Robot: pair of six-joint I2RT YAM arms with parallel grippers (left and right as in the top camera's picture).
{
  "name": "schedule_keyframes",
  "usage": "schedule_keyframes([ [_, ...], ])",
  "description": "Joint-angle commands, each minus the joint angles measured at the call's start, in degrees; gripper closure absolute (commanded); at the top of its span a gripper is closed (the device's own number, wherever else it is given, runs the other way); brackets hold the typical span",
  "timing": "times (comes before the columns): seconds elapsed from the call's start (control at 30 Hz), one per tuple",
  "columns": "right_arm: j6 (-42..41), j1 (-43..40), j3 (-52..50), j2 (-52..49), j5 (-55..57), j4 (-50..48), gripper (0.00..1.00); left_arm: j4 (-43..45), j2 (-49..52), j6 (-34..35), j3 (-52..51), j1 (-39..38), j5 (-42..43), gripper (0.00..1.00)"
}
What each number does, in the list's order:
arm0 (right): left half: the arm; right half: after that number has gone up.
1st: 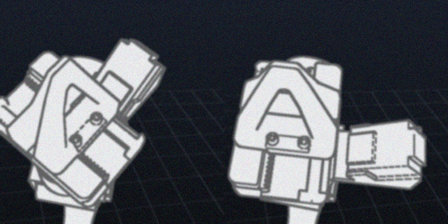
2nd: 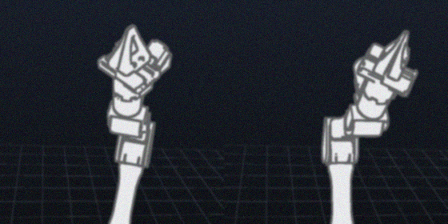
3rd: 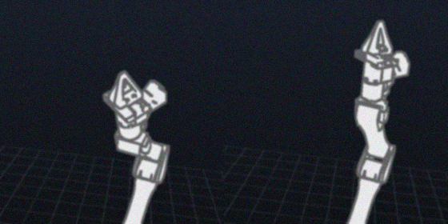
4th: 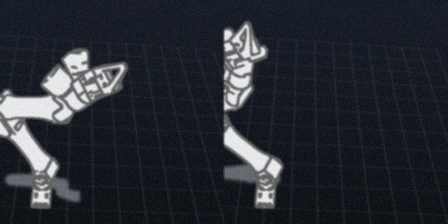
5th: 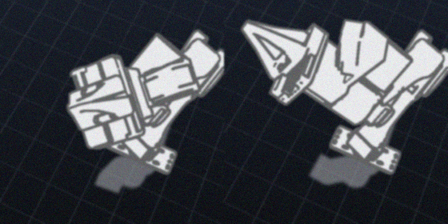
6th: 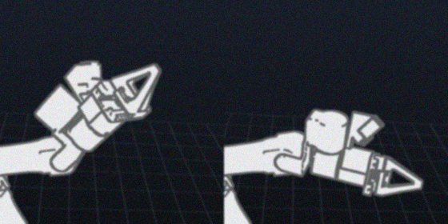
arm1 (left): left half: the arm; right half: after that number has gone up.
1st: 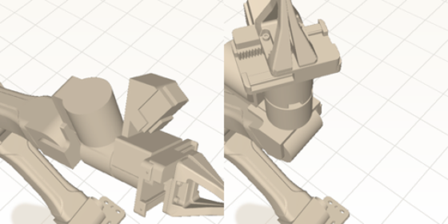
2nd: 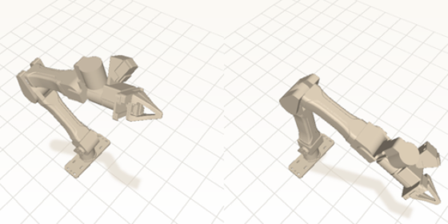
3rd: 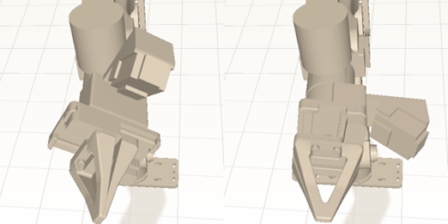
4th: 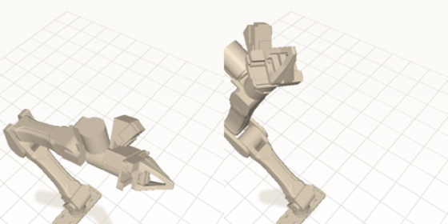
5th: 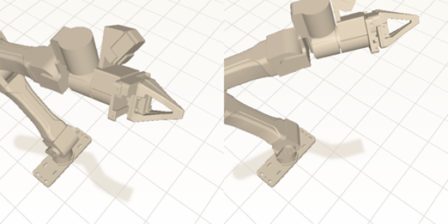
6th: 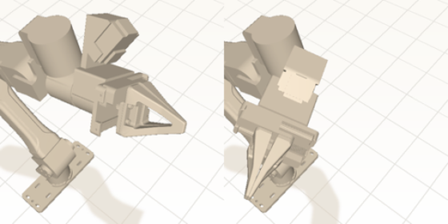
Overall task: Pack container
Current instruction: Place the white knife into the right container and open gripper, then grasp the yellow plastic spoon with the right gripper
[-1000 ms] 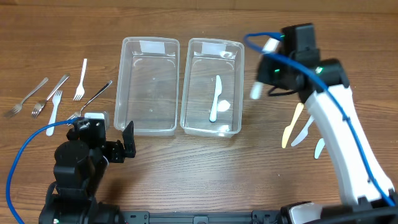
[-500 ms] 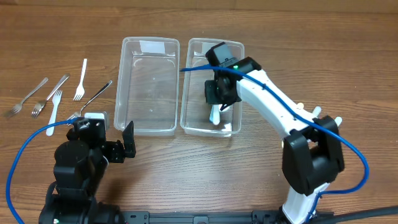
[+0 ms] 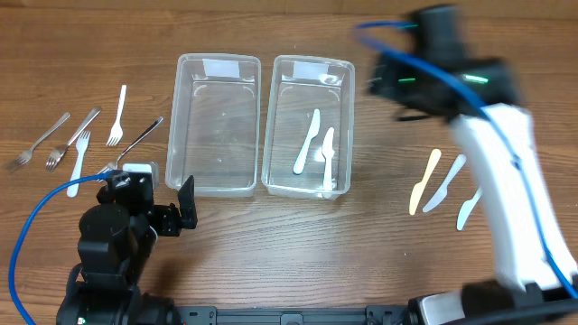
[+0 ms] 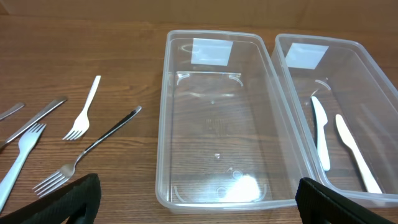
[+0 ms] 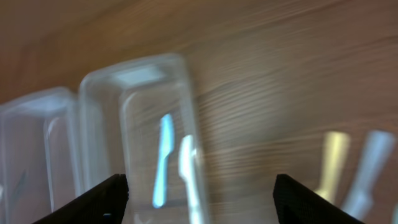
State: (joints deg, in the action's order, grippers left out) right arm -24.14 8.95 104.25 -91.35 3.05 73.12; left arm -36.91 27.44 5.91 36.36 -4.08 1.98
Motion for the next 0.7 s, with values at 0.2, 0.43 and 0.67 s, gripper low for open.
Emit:
schedule_keyframes([
  [0.2,1.6,-16.9,-15.6,-3.1,0.1,-1.0,0.11,-0.4,0.2,1.0,1.4,0.3,1.0,0.0],
  [0.43,3.8,-20.0,-33.8,-6.5,-3.3,-14.3,0.07,-0.5,0.2,1.0,1.4,0.3,1.0,0.0],
  [0.67,4.8,-19.8,-35.6,-14.7,-3.3,-18.1,0.07,-1.0,0.2,1.0,1.4,0.3,1.0,0.0],
])
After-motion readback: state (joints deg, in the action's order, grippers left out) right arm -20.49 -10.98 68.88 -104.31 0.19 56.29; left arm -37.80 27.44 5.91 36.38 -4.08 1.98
